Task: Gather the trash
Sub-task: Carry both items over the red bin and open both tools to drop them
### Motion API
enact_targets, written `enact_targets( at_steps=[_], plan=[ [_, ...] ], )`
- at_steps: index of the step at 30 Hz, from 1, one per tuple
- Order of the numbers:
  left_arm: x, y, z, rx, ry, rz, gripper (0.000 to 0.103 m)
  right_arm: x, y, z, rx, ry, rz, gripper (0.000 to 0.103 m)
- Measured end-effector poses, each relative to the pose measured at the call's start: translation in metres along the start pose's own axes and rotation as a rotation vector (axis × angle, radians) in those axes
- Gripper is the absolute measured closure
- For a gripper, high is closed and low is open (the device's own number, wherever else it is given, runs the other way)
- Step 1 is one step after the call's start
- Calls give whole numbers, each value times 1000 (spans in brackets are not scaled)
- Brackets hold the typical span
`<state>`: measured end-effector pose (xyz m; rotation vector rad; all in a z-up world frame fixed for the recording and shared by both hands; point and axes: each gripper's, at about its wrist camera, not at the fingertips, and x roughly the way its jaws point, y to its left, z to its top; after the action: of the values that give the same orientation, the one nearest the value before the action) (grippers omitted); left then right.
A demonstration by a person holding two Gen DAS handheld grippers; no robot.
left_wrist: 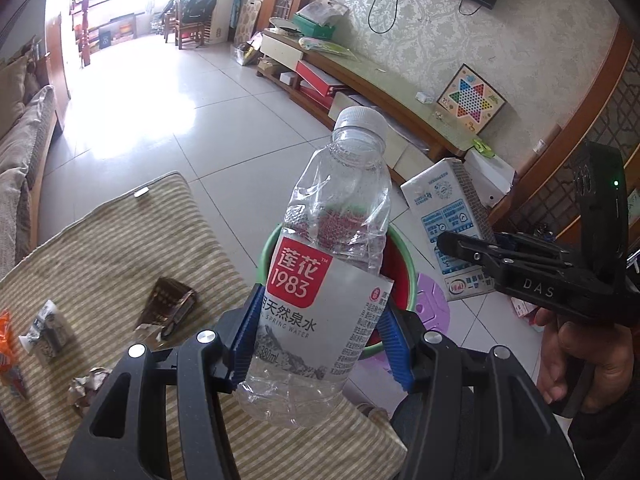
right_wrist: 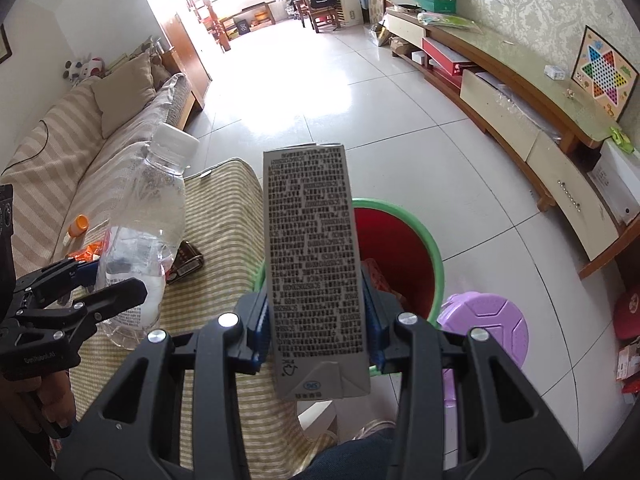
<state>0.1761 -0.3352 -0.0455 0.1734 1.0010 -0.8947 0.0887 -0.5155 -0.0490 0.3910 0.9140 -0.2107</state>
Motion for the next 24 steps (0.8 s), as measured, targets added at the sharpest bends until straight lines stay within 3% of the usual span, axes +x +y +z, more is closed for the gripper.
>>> enact_targets(
  at_steps=[7,12,17,24],
  plan=[
    [40,-19,16,-42,25,-51,51,12,-37,-3,79,9,13,66],
    [60,-26,22,-66,43,-41,51,23,-51,-2,101,19,12,66],
    [73,-31,25,-56,65,-14,51,36,-54,-3,99,37,6,66],
    [80,-21,32,-122,69,-44,53,52,-55,-4,92,66,0,66]
  ],
)
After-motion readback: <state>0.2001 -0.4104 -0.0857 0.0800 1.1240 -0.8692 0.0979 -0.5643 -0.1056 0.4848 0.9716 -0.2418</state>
